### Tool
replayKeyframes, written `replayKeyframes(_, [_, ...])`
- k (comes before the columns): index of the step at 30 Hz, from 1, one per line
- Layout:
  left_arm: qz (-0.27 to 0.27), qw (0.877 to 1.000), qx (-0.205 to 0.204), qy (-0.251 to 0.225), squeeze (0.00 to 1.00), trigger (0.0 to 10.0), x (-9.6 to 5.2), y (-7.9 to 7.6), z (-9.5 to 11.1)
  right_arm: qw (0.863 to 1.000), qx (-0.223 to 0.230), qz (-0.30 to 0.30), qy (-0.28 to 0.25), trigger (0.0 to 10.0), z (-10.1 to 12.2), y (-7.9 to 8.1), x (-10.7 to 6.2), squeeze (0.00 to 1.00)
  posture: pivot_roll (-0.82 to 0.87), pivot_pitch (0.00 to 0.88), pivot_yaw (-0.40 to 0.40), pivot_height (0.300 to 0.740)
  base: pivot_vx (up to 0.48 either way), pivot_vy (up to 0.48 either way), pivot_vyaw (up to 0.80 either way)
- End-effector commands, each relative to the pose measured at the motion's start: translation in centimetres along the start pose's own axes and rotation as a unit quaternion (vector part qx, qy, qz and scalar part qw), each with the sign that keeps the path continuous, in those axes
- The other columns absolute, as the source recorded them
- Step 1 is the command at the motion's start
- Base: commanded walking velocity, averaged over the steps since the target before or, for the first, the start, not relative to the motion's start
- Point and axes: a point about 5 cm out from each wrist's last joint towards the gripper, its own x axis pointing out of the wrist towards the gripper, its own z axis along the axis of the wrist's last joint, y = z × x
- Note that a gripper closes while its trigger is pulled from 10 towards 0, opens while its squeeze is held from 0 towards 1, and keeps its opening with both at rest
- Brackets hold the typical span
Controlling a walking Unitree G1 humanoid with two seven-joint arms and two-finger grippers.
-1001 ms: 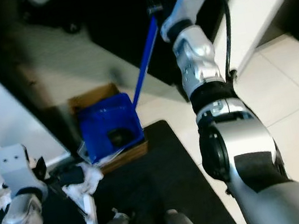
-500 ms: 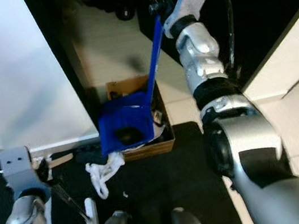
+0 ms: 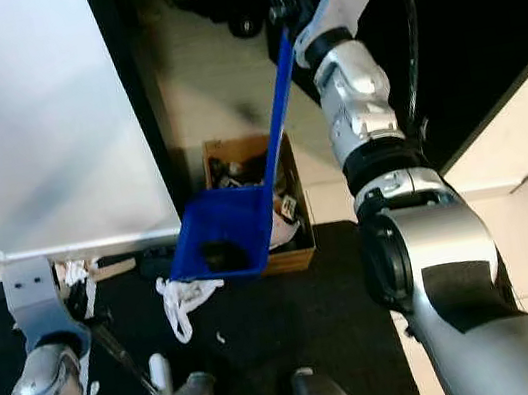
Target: Sweep floor
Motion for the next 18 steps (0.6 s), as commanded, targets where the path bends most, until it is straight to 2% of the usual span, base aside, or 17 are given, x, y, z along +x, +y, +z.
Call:
replayKeyframes(1, [0.007, 1.000, 0.005, 0.006, 0.00, 10.0, -0.15, 0.26, -0.35, 0.999, 0.026, -0.005, -0.024, 10.0, 0.81, 0.14, 0.38, 0.00, 0.17, 0.184, -0.036, 0.740, 0.000, 0.000, 0.00])
replayKeyframes(18, [0.002, 1.000, 0.007, 0.000, 0.00, 10.0, 0.03, 0.09, -0.16, 0.999, 0.026, 0.001, -0.026, 10.0, 0.71, 0.33, 0.32, 0.00, 0.16, 0.177, -0.033, 0.740, 0.000, 0.000, 0.00])
